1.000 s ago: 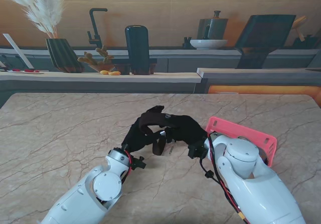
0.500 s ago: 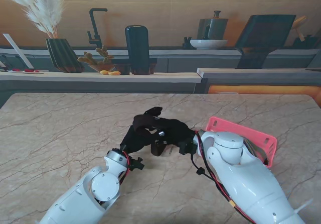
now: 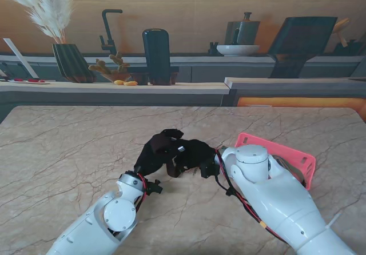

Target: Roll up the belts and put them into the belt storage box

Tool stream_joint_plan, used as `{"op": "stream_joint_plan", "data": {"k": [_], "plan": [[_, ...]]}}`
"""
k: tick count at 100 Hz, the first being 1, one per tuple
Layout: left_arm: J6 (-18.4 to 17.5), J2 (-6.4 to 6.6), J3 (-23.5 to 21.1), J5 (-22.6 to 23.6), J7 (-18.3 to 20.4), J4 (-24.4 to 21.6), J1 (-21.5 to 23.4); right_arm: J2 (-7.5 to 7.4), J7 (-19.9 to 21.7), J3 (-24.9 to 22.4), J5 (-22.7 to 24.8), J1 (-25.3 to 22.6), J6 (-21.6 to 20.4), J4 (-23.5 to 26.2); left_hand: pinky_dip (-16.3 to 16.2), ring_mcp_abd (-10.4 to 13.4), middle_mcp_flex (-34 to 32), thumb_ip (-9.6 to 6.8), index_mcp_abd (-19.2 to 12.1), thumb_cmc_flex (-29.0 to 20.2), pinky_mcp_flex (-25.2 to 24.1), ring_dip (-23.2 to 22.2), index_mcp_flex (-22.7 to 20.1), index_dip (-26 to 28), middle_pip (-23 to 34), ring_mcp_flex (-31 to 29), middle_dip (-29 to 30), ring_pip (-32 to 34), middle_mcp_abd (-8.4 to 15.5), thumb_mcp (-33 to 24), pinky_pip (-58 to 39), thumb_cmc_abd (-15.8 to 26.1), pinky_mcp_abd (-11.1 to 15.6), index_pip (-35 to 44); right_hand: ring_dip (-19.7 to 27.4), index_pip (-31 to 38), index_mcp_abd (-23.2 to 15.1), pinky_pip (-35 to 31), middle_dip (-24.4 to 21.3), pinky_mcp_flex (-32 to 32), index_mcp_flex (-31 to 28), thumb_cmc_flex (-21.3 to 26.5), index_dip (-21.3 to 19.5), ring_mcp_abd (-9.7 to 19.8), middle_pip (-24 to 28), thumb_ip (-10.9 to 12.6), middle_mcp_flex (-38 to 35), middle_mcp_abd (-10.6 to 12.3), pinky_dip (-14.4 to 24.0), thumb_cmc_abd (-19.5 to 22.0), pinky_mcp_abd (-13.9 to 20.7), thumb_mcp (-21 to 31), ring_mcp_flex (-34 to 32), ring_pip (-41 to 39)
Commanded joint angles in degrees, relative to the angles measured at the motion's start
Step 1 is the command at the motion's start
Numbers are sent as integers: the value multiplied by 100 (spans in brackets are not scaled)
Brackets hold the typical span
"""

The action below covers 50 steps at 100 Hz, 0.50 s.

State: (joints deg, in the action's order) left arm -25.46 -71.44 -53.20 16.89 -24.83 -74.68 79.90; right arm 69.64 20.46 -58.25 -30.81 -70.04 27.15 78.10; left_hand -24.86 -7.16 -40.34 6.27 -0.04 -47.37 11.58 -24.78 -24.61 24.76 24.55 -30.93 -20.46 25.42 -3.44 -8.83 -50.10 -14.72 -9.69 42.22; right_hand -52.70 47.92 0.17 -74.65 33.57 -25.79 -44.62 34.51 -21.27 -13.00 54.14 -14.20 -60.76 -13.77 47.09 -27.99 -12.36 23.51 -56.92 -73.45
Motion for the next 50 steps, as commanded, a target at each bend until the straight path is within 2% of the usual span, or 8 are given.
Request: {"op": "stream_joint_plan", "data": {"k": [1,6,14,30,37,50], "plan": [[-36,-150,83,33,15,-247,40,89,-172,116,108,-62,96,112,-131,172,-455,-237,-684,-1122,130,-95,-592,-193,214,-335,-58,224,248,939,-263,717,-9,511,89,285,-241,-276,-77,50,-322,732,-161,6,-58,539,25,-291,107,869,111,704,106,130],[-15,-158,75,-3,1,-275,59,82,-299,121,270,-90,131,189,-187,155,-722,-222,-609,-1404,228,-121,-873,-277,255,-518,-36,347,185,925,-395,956,-26,600,124,64,-144,-274,-115,93,-406,497,-257,-57,-86,552,43,-333,75,823,68,762,134,168],[29,-172,55,-39,-39,-306,81,47,-468,133,654,-137,164,319,-253,119,-966,-199,-499,-1605,342,-143,-1028,-319,291,-738,9,512,135,975,-554,1070,-54,690,196,-315,-23,-269,-184,133,-549,138,-492,-129,-154,571,54,-380,4,744,8,996,161,246],[87,-195,-2,-95,-122,-358,123,-68,-851,176,1896,-245,217,570,-347,6,-1182,-182,-209,-1667,414,-140,-1120,-375,273,-915,71,778,-3,1065,-771,1158,-92,725,305,-820,134,-348,-243,100,-804,-401,-891,-202,-143,729,-5,-430,-118,592,-88,1413,93,266],[93,-200,-17,-109,-139,-370,132,-95,-1028,146,2300,-325,208,647,-371,-21,-1212,-176,-165,-1666,446,-149,-1120,-380,284,-952,70,849,-36,1069,-830,1203,-74,706,322,-860,145,-378,-247,61,-845,-436,-953,-204,-131,737,-32,-428,-138,542,-104,1462,50,259],[156,-212,-26,-207,-134,-420,157,-141,-1197,22,2745,-486,169,773,-393,3,-1163,-182,-253,-1731,428,-139,-1029,-313,312,-898,56,904,14,1065,-882,1232,-25,763,340,-873,155,-396,-256,62,-840,-349,-964,-220,-129,713,-49,-440,-158,486,-115,1515,33,262]]}}
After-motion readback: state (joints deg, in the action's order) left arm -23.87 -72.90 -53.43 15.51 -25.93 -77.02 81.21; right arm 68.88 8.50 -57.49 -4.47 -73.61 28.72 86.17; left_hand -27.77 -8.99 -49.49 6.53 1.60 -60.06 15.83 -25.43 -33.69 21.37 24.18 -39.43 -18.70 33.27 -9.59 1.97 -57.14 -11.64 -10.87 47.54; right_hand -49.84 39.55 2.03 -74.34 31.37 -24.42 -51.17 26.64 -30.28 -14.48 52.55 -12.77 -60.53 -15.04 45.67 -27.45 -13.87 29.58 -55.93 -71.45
